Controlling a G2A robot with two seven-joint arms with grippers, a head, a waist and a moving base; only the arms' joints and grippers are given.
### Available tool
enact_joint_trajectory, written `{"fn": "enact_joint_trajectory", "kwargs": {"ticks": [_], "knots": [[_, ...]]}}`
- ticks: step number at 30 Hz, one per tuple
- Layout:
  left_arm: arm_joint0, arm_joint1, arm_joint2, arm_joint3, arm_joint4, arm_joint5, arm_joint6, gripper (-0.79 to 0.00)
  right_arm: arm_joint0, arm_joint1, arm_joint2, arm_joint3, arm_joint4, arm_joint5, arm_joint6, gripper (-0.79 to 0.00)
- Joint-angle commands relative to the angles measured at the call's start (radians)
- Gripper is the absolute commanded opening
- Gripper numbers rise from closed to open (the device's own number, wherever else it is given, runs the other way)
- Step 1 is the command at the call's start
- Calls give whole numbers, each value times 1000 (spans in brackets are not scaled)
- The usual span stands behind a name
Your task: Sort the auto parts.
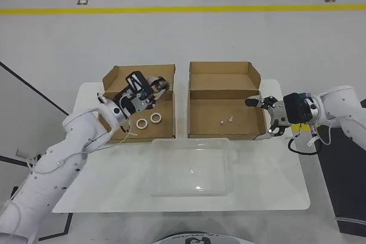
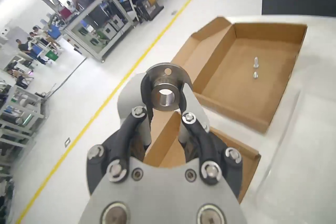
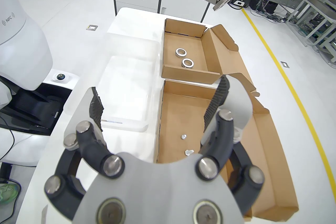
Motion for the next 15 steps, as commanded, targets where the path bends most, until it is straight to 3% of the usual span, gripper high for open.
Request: {"fn": "enact_joint_trajectory", "kwargs": {"ticks": [1,8,15], "knots": [[12,1,-8,-12,9,4,-83,-785,0,0,0,0,0,0,0,0],[54,9,-34,-56,66,-26,-328,-785,0,0,0,0,0,0,0,0],[93,16,-64,-48,100,-83,-451,-785,0,0,0,0,0,0,0,0]]}}
